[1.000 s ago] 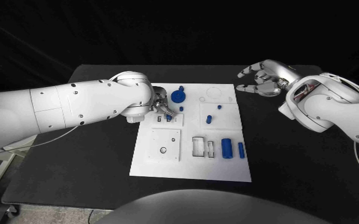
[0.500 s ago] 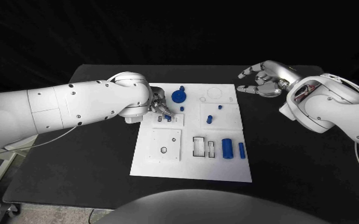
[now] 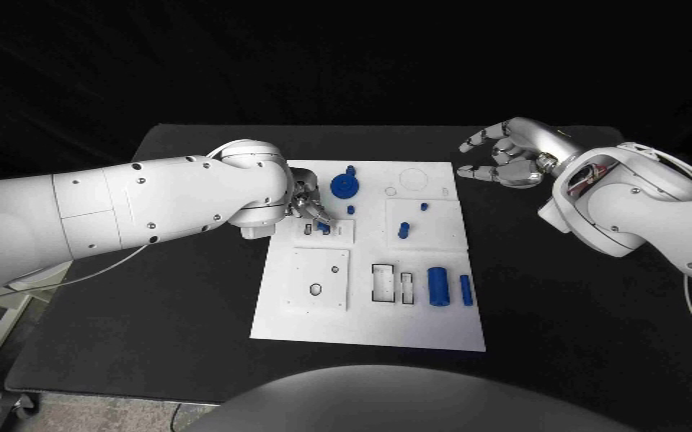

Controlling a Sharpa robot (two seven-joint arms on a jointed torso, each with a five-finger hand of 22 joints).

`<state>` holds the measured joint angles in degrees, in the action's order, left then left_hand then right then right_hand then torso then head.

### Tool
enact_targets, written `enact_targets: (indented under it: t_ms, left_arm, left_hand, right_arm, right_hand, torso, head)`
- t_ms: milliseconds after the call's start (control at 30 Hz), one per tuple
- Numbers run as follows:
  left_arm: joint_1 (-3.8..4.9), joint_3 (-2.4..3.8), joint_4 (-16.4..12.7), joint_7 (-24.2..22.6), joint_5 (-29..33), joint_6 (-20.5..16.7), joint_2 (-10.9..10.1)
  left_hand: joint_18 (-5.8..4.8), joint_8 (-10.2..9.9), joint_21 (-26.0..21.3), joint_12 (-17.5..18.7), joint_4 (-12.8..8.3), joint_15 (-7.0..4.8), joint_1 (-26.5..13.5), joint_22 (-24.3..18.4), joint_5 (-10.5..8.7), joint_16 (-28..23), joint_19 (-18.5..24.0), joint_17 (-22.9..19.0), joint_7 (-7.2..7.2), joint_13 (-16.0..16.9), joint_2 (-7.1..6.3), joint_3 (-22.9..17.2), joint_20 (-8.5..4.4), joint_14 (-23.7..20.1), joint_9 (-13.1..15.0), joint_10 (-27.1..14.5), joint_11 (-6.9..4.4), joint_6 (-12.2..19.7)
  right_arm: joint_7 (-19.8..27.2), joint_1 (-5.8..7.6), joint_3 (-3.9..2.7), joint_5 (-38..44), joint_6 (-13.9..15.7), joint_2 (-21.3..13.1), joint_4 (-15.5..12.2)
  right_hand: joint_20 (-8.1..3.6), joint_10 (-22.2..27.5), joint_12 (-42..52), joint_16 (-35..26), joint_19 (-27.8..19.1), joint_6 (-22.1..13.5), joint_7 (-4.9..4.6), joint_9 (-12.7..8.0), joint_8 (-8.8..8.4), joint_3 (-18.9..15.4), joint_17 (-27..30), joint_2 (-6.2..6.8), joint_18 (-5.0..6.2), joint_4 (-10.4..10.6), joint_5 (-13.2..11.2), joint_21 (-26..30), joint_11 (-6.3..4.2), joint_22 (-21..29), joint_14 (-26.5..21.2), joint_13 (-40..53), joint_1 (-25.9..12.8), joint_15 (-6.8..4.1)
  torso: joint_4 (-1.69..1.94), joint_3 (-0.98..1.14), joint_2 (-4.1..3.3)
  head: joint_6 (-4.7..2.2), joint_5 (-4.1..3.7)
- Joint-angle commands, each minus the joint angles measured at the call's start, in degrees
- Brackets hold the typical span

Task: Assemble the parts on the task board

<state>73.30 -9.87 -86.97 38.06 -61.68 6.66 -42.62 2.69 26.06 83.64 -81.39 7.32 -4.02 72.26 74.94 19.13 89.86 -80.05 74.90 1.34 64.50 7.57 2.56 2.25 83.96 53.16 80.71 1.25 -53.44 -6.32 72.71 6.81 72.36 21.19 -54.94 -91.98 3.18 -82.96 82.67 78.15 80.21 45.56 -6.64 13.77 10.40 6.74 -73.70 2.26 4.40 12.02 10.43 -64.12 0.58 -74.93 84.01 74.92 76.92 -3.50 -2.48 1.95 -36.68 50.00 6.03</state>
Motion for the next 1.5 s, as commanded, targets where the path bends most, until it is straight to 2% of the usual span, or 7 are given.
enact_targets:
  t_ms: [33, 1000, 1067, 1133, 1200, 1333, 1500]
  left_arm:
    - [-0.42, -0.21, -0.26, -0.01, 0.08, 0.51, -0.04]
    - [-0.67, -0.22, -1.37, 0.1, 0.09, 0.26, -0.72]
    - [-0.67, -0.22, -1.36, 0.11, 0.09, 0.32, -0.71]
    - [-0.67, -0.22, -1.34, 0.13, 0.09, 0.39, -0.68]
    - [-0.67, -0.22, -1.28, 0.13, 0.09, 0.43, -0.65]
    - [-0.67, -0.22, -1.07, 0.15, 0.09, 0.49, -0.61]
    - [-0.68, -0.22, -0.72, 0.14, 0.12, 0.23, -0.6]
  left_hand:
    - [0.36, -0.35, -0.4, -8.61, 0.02, -0.27, 0.28, 4.9, 0.08, 0.14, 0.41, 15.1, 0.17, 25.5, -0.09, -0.57, -0.05, 6.04, -0.12, 9.29, -3.28, -0.4]
    - [0.36, -1.18, -0.49, -8.61, 0.23, -0.23, -0.32, 4.98, 0.15, 0.14, 0.37, 15.1, 0.25, 25.5, -0.55, -1.71, 0.02, 6.04, -0.19, 9.29, -3.23, -1.0]
    - [0.36, -1.66, -0.59, -8.61, 1.36, -0.11, -1.89, 4.97, -3.14, 0.14, 0.42, 15.1, 0.37, 25.5, -0.76, -1.67, 0.14, 6.04, -0.17, 9.29, -3.15, -1.44]
    - [0.36, -2.38, -0.68, -8.61, 3.3, 0.11, -4.34, 5.01, -9.06, 0.14, 0.43, 15.1, 0.69, 25.5, -0.87, -0.97, 0.27, 6.04, -0.3, 9.29, -2.89, -1.85]
    - [0.36, -3.24, -0.76, -8.61, 5.22, 0.33, -6.85, 5.05, -12.91, 0.14, 0.42, 15.1, 1.11, 25.5, -1.11, 0.09, 0.44, 6.04, -0.61, 9.29, -2.52, -2.03]
    - [0.39, -4.69, -0.92, -8.61, 8.09, 0.69, -10.75, 5.08, -15.76, 0.14, 0.45, 15.1, 1.56, 25.5, -1.67, 2.17, 0.8, 6.04, -1.05, 9.29, -2.1, -2.09]
    - [0.37, -5.75, -0.93, -8.61, 9.34, 0.9, -15.72, 5.34, -16.28, 0.14, 0.31, 15.1, 1.76, 25.5, -1.48, 4.77, 1.05, 6.04, -1.15, 9.29, -1.89, -2.67]
  right_arm:
    - [-0.31, -0.05, 0.0, -0.01, -0.82, -0.04, 0.04]
    - [-0.66, -0.09, 0.02, -0.05, -1.3, -0.07, 0.17]
    - [-0.67, -0.1, 0.02, -0.06, -1.33, -0.05, 0.18]
    - [-0.67, -0.11, 0.02, -0.06, -1.35, -0.02, 0.2]
    - [-0.67, -0.13, 0.02, -0.09, -1.37, 0.0, 0.23]
    - [-0.67, -0.16, 0.02, -0.12, -1.42, 0.03, 0.26]
    - [-0.65, -0.21, 0.02, -0.13, -1.41, 0.05, 0.29]
  right_hand:
    - [-0.03, 0.35, -0.21, -0.17, -0.32, 0.42, 0.15, -0.07, -0.25, -0.07, 0.08, -0.31, 1.08, -0.29, 0.25, 0.22, 0.12, -6.17, 1.96, 5.37, 0.04, 0.36]
    - [-0.02, 0.61, -0.56, -0.58, -0.51, 0.44, 0.15, -0.31, -0.41, -0.09, 0.56, -0.42, 1.17, -0.36, 0.59, 0.83, 0.11, -5.98, 1.8, 4.98, 0.1, 0.36]
    - [-0.02, 0.61, -0.56, -0.58, -0.51, 0.44, 0.15, -0.31, -0.41, -0.09, 0.56, -0.42, 1.17, -0.36, 0.59, 0.83, 0.11, -5.98, 1.8, 4.98, 0.1, 0.36]
    - [-0.02, 0.61, -0.56, -0.58, -0.51, 0.44, 0.15, -0.31, -0.41, -0.09, 0.56, -0.42, 1.17, -0.36, 0.59, 0.83, 0.11, -5.98, 1.8, 4.98, 0.1, 0.36]
    - [-0.02, 0.61, -0.56, -0.58, -0.51, 0.44, 0.15, -0.31, -0.41, -0.09, 0.56, -0.42, 1.17, -0.36, 0.59, 0.83, 0.11, -5.98, 1.8, 4.98, 0.1, 0.36]
    - [-0.02, 0.61, -0.56, -0.58, -0.51, 0.44, 0.15, -0.31, -0.41, -0.09, 0.56, -0.42, 1.17, -0.36, 0.59, 0.83, 0.11, -5.98, 1.8, 4.98, 0.1, 0.36]
    - [-0.02, 0.61, -0.56, -0.58, -0.51, 0.44, 0.15, -0.31, -0.41, -0.09, 0.56, -0.42, 1.17, -0.36, 0.59, 0.83, 0.11, -5.98, 1.8, 4.98, 0.1, 0.36]
  torso:
    - [0.0, 0.03, -0.01]
    - [-0.01, -0.06, -0.06]
    - [-0.02, -0.03, -0.05]
    - [-0.03, -0.04, -0.04]
    - [-0.04, -0.05, -0.02]
    - [-0.06, -0.04, -0.01]
    - [-0.05, -0.01, 0.0]
  head:
    - [0.0, -0.11]
    - [0.0, 0.12]
    - [0.0, 0.18]
    - [0.0, 0.24]
    - [0.0, 0.23]
    - [0.0, 0.22]
    - [0.0, 0.09]
